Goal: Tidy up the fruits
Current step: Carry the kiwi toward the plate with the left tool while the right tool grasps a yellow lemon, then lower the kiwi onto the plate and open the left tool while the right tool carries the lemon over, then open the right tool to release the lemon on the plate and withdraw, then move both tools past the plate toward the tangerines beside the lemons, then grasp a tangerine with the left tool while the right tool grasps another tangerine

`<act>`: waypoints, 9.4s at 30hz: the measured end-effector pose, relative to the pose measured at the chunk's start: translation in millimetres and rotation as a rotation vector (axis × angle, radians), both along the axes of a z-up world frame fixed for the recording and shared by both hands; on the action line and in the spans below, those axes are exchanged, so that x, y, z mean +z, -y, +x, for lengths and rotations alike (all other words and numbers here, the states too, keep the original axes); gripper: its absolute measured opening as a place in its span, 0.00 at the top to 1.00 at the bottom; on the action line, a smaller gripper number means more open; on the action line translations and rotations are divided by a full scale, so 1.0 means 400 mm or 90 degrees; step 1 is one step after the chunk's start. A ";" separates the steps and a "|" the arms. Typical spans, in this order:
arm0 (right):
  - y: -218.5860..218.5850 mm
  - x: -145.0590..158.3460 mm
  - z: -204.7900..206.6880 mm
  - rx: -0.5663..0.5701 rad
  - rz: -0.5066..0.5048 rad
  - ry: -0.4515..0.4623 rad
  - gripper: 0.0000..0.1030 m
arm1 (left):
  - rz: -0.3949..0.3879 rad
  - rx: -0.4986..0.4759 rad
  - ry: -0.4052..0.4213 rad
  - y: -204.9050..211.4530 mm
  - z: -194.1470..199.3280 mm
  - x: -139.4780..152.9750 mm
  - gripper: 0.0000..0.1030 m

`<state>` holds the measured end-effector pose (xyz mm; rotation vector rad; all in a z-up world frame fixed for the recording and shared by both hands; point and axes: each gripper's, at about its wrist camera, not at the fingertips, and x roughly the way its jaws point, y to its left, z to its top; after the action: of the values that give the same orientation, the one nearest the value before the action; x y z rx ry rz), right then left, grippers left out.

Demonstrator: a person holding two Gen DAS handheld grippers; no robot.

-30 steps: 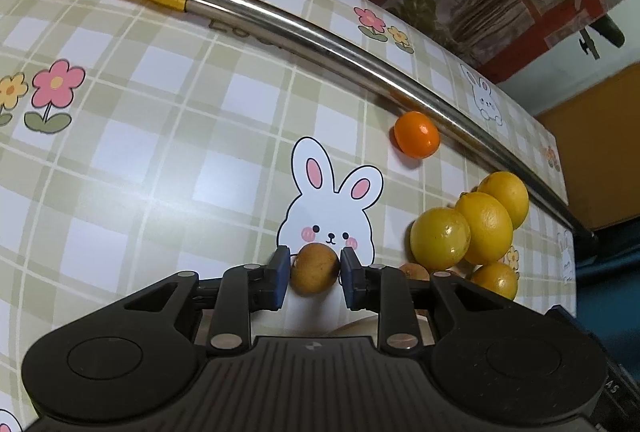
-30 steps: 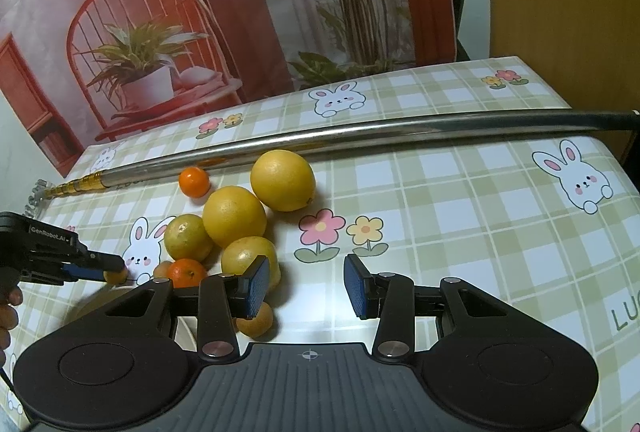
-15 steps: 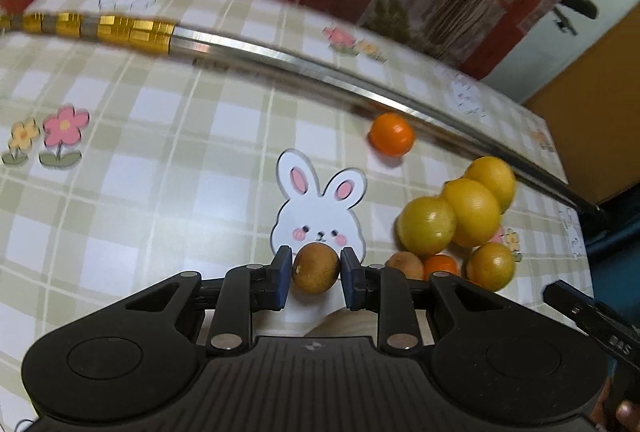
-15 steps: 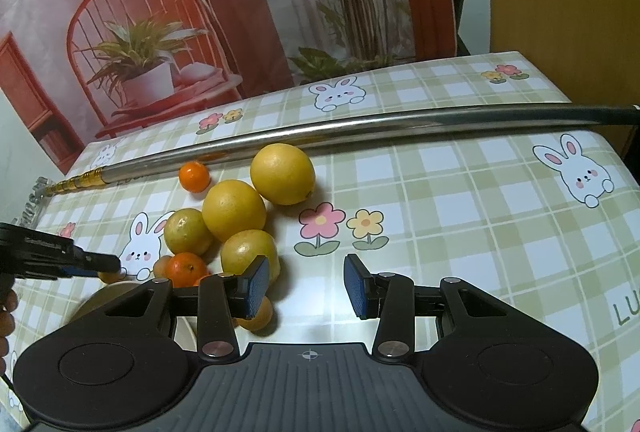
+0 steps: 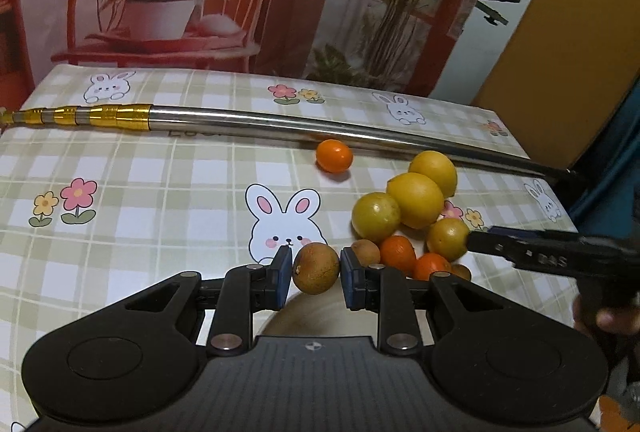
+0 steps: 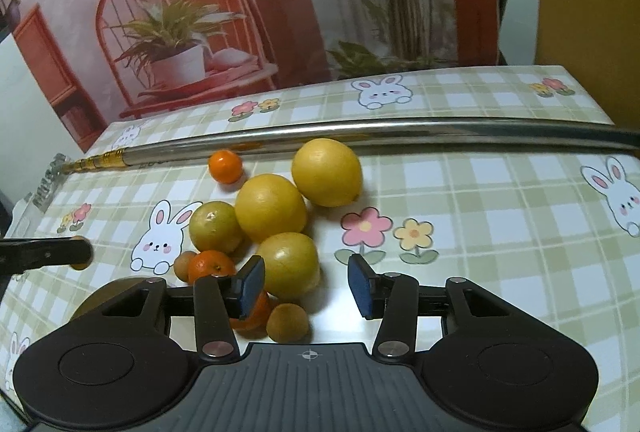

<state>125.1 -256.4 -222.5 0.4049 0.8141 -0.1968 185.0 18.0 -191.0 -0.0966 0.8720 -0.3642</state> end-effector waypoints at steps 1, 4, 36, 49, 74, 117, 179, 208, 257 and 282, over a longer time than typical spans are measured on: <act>-0.003 -0.003 0.008 0.004 -0.002 -0.003 0.58 | 0.000 0.000 0.002 0.001 -0.009 0.003 0.73; -0.006 -0.013 0.025 0.013 -0.002 -0.010 0.57 | -0.001 -0.001 0.002 0.000 -0.021 -0.001 0.73; -0.029 -0.014 -0.007 -0.019 0.024 0.015 0.61 | -0.028 0.012 -0.020 -0.031 -0.095 -0.020 0.73; -0.078 0.041 -0.088 0.005 0.043 0.044 0.61 | -0.025 0.013 -0.022 -0.044 -0.141 -0.020 0.73; -0.228 0.059 -0.161 0.141 0.028 -0.024 0.61 | -0.008 0.007 -0.069 -0.062 -0.194 -0.065 0.73; -0.233 -0.015 -0.073 0.179 -0.009 -0.032 0.62 | 0.068 -0.002 -0.022 -0.012 -0.103 -0.117 0.73; -0.030 0.088 -0.088 0.003 -0.010 0.069 0.59 | -0.017 0.079 0.059 -0.118 -0.037 0.061 0.62; 0.000 0.067 -0.034 -0.020 -0.018 0.019 0.44 | 0.018 -0.089 -0.075 0.115 0.107 -0.022 0.63; 0.031 0.002 -0.037 -0.012 0.043 0.000 0.41 | -0.049 -0.042 -0.152 0.153 0.203 -0.062 0.66; -0.081 -0.048 0.082 0.120 0.032 -0.055 0.63 | -0.054 0.023 -0.077 -0.017 0.068 -0.001 0.66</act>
<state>158.1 -223.9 -241.9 0.3663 0.9379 -0.0186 212.3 25.0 -191.5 -0.2143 0.9736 -0.3648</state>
